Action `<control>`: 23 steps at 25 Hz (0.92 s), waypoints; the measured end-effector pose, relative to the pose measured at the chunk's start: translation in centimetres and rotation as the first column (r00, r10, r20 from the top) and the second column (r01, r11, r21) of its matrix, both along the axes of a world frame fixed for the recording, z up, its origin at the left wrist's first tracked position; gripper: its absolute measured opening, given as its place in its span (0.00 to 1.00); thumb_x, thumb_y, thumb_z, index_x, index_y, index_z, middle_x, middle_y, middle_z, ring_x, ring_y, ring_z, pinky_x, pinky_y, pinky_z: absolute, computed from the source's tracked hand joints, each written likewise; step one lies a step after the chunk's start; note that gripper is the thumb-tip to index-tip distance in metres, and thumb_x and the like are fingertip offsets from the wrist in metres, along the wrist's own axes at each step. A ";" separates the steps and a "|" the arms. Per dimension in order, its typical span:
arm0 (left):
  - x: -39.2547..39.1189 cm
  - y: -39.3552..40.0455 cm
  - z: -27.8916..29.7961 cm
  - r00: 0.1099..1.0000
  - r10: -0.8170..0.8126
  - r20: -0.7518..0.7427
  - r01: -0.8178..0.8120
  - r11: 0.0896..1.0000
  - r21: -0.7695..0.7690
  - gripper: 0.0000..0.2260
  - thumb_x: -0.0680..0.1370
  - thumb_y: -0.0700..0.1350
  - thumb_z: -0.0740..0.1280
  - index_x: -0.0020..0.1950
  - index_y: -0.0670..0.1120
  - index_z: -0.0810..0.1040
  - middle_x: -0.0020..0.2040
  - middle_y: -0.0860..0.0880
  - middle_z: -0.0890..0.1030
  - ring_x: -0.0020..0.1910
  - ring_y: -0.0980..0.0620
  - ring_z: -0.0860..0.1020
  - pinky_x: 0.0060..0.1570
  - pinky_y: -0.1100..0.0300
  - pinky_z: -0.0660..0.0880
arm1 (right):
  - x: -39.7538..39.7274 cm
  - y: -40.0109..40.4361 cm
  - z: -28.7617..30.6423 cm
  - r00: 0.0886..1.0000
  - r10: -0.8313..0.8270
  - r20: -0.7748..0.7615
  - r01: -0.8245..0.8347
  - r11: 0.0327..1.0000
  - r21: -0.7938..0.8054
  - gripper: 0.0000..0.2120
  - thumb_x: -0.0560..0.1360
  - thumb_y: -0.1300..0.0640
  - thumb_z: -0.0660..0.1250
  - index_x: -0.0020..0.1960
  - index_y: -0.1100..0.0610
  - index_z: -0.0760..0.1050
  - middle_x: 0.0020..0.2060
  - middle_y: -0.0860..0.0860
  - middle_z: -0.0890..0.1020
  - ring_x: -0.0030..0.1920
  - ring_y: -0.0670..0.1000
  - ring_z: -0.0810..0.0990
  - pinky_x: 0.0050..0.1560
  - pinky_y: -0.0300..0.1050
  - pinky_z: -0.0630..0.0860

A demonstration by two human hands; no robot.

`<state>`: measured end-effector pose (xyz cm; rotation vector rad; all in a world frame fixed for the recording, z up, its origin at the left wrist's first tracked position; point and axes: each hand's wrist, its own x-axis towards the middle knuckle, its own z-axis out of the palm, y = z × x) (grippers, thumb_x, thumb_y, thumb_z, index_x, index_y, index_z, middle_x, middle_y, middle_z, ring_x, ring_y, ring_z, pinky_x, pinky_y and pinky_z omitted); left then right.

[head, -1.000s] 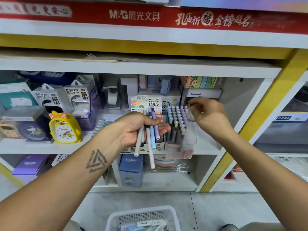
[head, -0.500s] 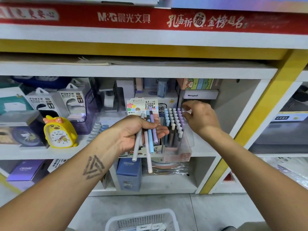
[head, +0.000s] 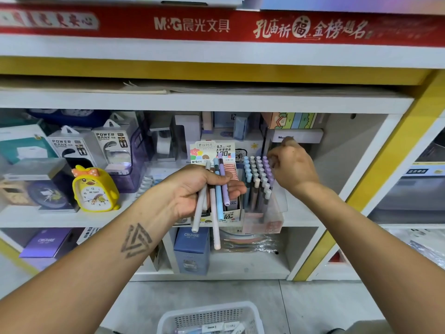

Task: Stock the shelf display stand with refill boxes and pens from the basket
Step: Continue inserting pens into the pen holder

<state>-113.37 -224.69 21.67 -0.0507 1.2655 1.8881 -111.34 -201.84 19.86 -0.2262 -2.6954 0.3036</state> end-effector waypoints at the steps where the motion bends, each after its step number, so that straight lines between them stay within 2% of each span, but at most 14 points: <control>1: 0.0 0.0 0.0 1.000 0.000 -0.003 0.000 1.000 0.001 0.09 0.79 0.29 0.60 0.57 0.30 0.75 0.48 0.32 0.83 0.45 0.38 0.85 0.42 0.51 0.83 | 0.1 0.0 0.5 0.999 -0.008 -0.043 0.009 1.000 0.016 0.10 0.76 0.68 0.62 0.51 0.61 0.81 0.53 0.57 0.75 0.47 0.62 0.77 0.47 0.49 0.75; 3: 0.0 -0.1 0.0 1.000 0.001 -0.002 -0.001 1.000 0.000 0.10 0.78 0.29 0.60 0.59 0.31 0.74 0.48 0.32 0.83 0.45 0.38 0.85 0.39 0.52 0.83 | 0.4 0.0 2.0 0.988 -0.022 -0.151 0.025 1.000 0.016 0.10 0.78 0.66 0.62 0.56 0.60 0.79 0.55 0.58 0.75 0.49 0.64 0.77 0.47 0.50 0.75; 5: -0.1 -0.2 0.0 1.000 -0.001 -0.003 0.001 1.000 -0.004 0.10 0.78 0.29 0.60 0.58 0.31 0.75 0.49 0.32 0.83 0.45 0.38 0.85 0.38 0.52 0.83 | 0.9 0.5 3.5 0.971 -0.035 -0.237 0.028 0.999 -0.034 0.10 0.81 0.60 0.61 0.59 0.58 0.78 0.56 0.58 0.78 0.52 0.63 0.77 0.50 0.51 0.74; 9: 0.0 -0.3 0.1 1.000 -0.003 -0.014 0.003 1.000 -0.016 0.09 0.78 0.29 0.61 0.56 0.30 0.75 0.50 0.32 0.83 0.45 0.38 0.85 0.39 0.52 0.83 | 3.8 2.3 4.9 0.941 0.020 -0.336 -0.048 0.996 -0.074 0.11 0.83 0.55 0.60 0.59 0.58 0.78 0.49 0.58 0.79 0.51 0.58 0.76 0.49 0.45 0.69; 13: 0.7 0.0 0.0 1.000 -0.004 -0.023 0.004 1.000 -0.022 0.10 0.78 0.29 0.60 0.58 0.30 0.74 0.50 0.32 0.83 0.45 0.38 0.85 0.38 0.52 0.83 | 6.4 3.1 5.1 0.931 0.099 -0.352 -0.173 0.967 -0.185 0.06 0.83 0.57 0.59 0.54 0.57 0.75 0.42 0.53 0.81 0.43 0.54 0.79 0.43 0.53 0.77; 16: 1.1 0.2 -0.1 1.000 -0.008 -0.027 0.008 1.000 -0.030 0.10 0.78 0.29 0.60 0.59 0.30 0.74 0.50 0.32 0.83 0.45 0.39 0.85 0.37 0.53 0.83 | 7.0 2.8 5.1 0.940 0.150 -0.306 -0.232 0.938 -0.256 0.04 0.82 0.59 0.62 0.52 0.54 0.76 0.39 0.50 0.81 0.42 0.51 0.81 0.43 0.51 0.80; 18: 1.2 0.1 -0.1 1.000 -0.013 -0.021 0.012 0.999 -0.033 0.11 0.78 0.29 0.60 0.60 0.30 0.74 0.51 0.32 0.83 0.45 0.39 0.85 0.38 0.53 0.83 | 7.0 2.5 5.0 0.953 0.161 -0.258 -0.254 0.888 -0.384 0.05 0.82 0.60 0.63 0.49 0.54 0.77 0.38 0.52 0.82 0.40 0.53 0.81 0.43 0.50 0.79; 21: 1.2 -0.1 -0.1 1.000 -0.021 -0.011 0.021 0.999 -0.030 0.11 0.78 0.30 0.60 0.60 0.30 0.74 0.52 0.32 0.83 0.46 0.39 0.85 0.40 0.53 0.83 | 6.8 1.1 5.0 0.932 0.218 -0.289 -0.360 0.655 -0.665 0.07 0.80 0.65 0.65 0.46 0.57 0.79 0.36 0.58 0.83 0.34 0.52 0.81 0.37 0.45 0.80; 22: 1.1 -0.1 -0.1 1.000 -0.022 -0.015 0.022 0.999 -0.030 0.11 0.78 0.30 0.60 0.59 0.30 0.75 0.52 0.32 0.83 0.46 0.39 0.85 0.40 0.53 0.83 | 6.6 0.5 4.8 0.924 0.246 -0.293 -0.382 0.638 -0.669 0.07 0.80 0.66 0.65 0.47 0.57 0.79 0.36 0.57 0.84 0.34 0.51 0.82 0.37 0.41 0.79; 23: 1.1 -0.2 -0.1 1.000 -0.022 -0.020 0.022 0.999 -0.032 0.11 0.79 0.30 0.60 0.59 0.30 0.75 0.52 0.32 0.83 0.46 0.39 0.85 0.40 0.53 0.83 | 6.5 0.0 4.4 0.921 0.272 -0.279 -0.389 0.692 -0.609 0.06 0.80 0.65 0.66 0.48 0.57 0.80 0.36 0.55 0.84 0.35 0.49 0.83 0.38 0.40 0.78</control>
